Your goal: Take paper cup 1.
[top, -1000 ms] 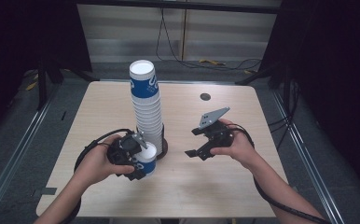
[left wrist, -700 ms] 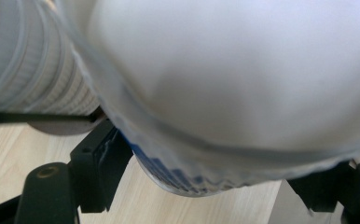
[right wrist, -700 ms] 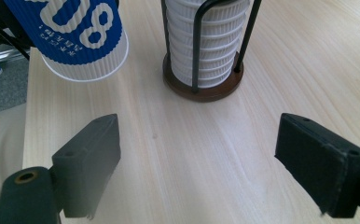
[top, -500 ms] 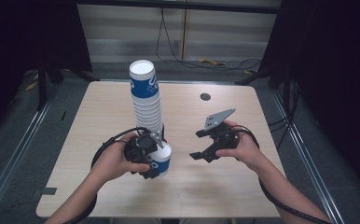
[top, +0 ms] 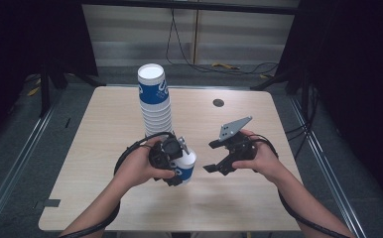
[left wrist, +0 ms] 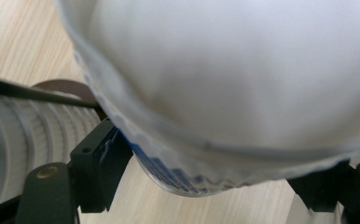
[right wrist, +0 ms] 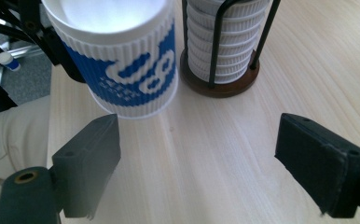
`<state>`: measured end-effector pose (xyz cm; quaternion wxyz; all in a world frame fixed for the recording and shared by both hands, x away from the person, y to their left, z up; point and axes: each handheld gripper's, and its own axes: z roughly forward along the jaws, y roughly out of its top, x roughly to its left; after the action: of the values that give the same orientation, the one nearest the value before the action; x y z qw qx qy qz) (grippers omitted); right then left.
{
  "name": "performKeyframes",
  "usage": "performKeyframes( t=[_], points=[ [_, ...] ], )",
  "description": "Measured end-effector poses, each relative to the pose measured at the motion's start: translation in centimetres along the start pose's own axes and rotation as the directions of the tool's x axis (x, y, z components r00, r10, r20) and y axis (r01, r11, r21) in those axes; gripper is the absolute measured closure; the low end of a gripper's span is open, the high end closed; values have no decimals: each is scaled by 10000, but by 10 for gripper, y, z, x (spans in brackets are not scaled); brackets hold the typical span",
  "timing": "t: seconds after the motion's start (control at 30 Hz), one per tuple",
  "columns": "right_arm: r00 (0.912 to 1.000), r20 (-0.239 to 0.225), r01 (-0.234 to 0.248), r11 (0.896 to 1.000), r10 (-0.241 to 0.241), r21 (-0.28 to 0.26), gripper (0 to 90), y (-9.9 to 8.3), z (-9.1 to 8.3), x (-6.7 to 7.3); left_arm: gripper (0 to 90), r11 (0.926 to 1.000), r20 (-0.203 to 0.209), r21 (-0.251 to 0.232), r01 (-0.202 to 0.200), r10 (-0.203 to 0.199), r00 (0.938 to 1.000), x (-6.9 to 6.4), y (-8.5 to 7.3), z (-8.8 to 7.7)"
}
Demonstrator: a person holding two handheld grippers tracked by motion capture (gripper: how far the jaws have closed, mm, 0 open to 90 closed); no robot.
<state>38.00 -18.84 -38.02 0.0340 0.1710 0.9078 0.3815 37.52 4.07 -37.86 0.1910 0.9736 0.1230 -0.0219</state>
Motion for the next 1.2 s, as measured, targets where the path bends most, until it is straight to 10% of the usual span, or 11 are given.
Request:
performKeyframes(
  t=[1.2],
  points=[
    [9967,-809,-24,9995,-3,-324,135,15,14,8,224,9999,156,42,-113,112,9998,3,26,23]
  ],
)
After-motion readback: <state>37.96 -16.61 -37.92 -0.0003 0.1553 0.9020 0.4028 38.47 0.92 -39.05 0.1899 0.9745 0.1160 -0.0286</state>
